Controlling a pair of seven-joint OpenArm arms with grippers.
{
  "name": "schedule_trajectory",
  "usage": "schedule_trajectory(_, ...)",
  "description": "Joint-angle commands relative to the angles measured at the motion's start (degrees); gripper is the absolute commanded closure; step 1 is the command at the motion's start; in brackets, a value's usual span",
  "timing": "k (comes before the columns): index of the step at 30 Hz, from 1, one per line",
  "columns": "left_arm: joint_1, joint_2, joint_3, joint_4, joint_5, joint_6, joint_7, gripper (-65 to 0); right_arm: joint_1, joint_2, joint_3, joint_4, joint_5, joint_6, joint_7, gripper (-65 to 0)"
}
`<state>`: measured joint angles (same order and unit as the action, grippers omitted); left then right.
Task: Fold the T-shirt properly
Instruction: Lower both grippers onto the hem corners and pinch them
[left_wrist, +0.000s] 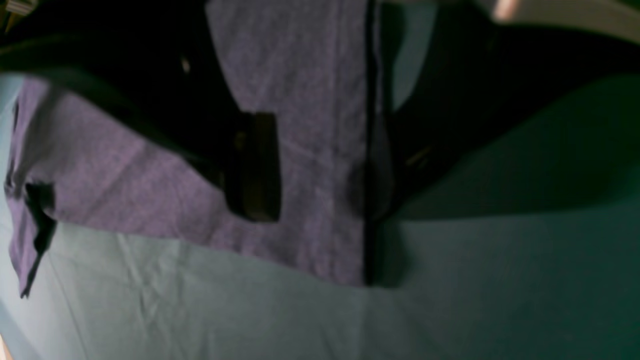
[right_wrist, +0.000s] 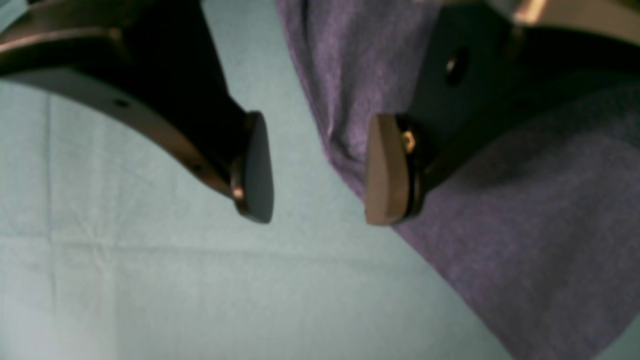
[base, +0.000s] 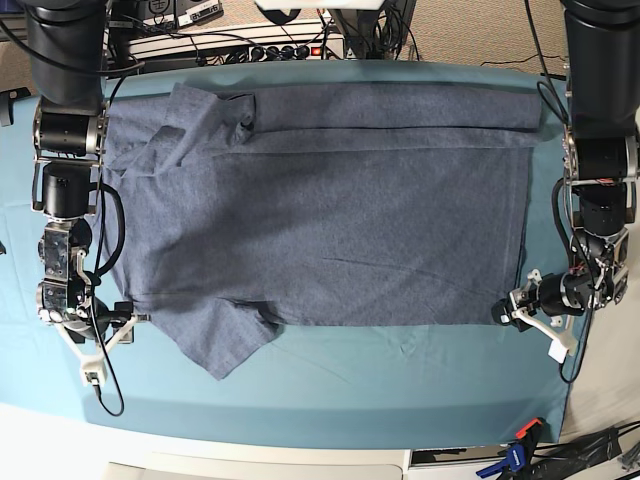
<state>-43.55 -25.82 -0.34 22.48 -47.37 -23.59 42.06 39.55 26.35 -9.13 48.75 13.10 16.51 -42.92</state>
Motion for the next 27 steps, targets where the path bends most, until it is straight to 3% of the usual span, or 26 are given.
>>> schedule_trajectory(1,-1.8,-0.2,-0.2,0.9,-0.6,-0.7,-0.6,-28.1,1.8,0.8,0.3,1.0,-0.1,-0.1,1.4,-30.4)
schedule_trajectory(10,-1.8,0.7,-0.2,0.9,-0.6,-1.8,-1.6,-27.8,1.1,0.8,0.3,1.0,-0.7,0.0,1.6,-30.4)
schedule_trajectory(15,-1.8,0.7,-0.2,0.9,-0.6,-1.8,-2.3,-15.8,1.1,0.8,0.3,1.0,-0.8,0.0,2.7,-30.4)
schedule_trajectory(18,-1.9,0.6,-0.2,0.9,-0.6,-1.8,-3.2,-0.9,1.1,0.8,0.3,1.0,-0.8,-0.1,3.4,-30.4)
schedule_trajectory(25,-1.9,-0.2,-0.2,0.9,-0.6,-2.0,-3.6,0.0,1.1,0.8,0.3,1.0,-5.3,-0.3,7.7,-30.4)
schedule_trajectory(27,-1.9,-0.3,-0.2,0.9,-0.6,-2.0,-3.6,0.0,1.1,0.8,0.3,1.0,-5.7,-1.0,6.7,-30.4)
